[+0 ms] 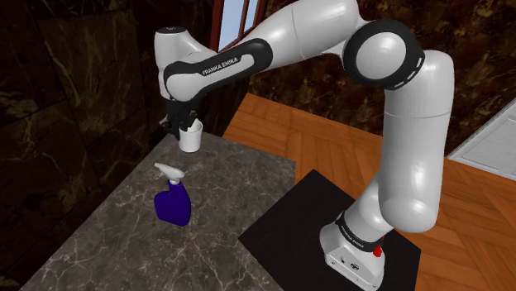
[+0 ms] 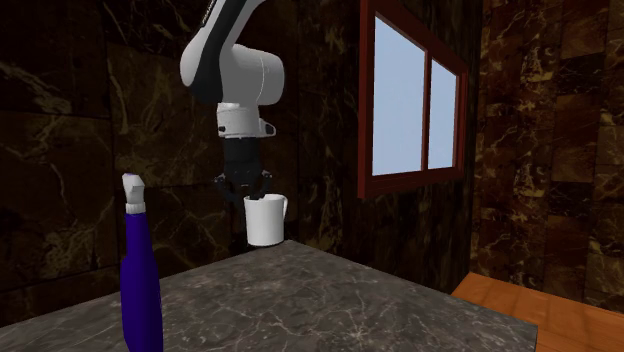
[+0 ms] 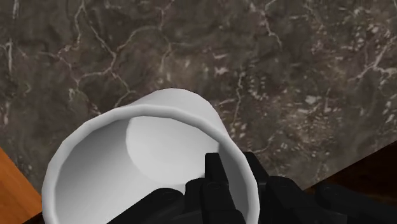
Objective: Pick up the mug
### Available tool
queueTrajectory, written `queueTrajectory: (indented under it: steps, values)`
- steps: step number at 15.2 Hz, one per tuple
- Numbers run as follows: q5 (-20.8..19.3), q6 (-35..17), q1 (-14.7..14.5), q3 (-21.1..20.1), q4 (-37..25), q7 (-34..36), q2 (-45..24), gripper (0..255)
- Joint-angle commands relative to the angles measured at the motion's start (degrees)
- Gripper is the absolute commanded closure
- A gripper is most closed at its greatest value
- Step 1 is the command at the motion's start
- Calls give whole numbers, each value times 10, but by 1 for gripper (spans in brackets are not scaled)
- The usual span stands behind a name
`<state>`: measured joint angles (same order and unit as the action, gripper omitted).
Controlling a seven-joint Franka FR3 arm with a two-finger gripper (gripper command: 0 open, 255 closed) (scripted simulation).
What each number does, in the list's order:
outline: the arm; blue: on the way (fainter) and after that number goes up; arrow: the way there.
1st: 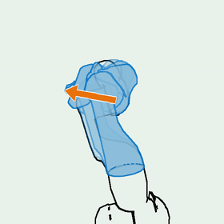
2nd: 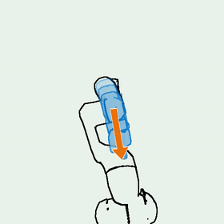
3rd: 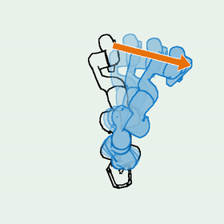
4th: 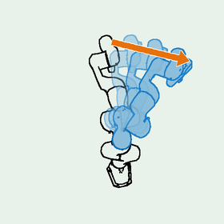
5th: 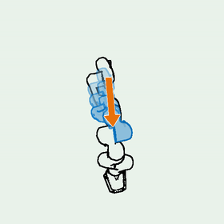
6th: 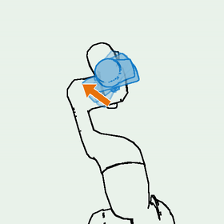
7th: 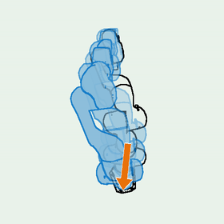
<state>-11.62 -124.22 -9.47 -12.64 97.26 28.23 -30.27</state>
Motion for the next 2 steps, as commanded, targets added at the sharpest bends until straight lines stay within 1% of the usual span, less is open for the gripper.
queueTrajectory:
  steps: [1,2]
  values:
    - [1,7,0,-1,-3,-1,5,255]
    - [1,7,0,-1,-3,-1,4,255]
